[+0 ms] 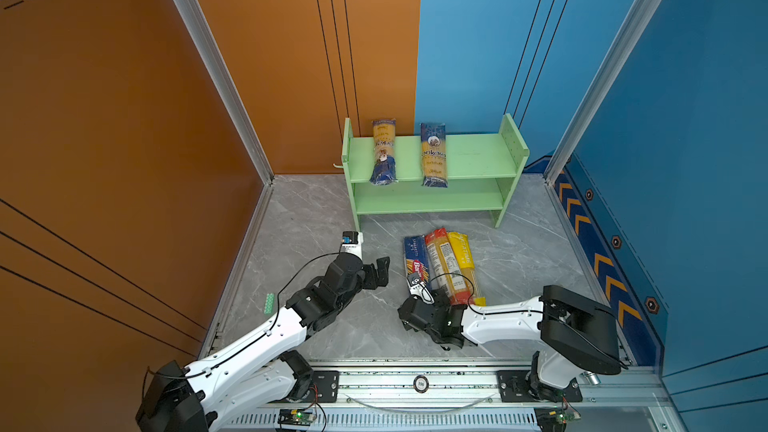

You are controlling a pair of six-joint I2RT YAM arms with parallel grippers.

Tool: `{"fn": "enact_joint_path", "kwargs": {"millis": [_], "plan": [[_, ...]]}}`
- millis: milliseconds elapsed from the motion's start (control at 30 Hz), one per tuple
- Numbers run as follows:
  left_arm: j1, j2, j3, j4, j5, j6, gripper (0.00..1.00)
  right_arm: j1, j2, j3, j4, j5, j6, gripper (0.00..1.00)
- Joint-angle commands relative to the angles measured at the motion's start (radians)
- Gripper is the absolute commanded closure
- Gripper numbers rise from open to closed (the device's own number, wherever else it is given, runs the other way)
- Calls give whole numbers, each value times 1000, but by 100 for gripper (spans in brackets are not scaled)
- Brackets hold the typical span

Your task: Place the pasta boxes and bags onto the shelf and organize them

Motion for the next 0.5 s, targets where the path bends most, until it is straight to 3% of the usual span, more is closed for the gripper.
{"fn": "enact_joint_path", "kwargs": {"millis": [0,467], "plan": [[-5,-9,28,-18,-19,19,2,-4,17,29,-39,-14,27,2],[-2,-8,41,-22,-15,26,2,-54,31,50,-116,-33,197,5]]}}
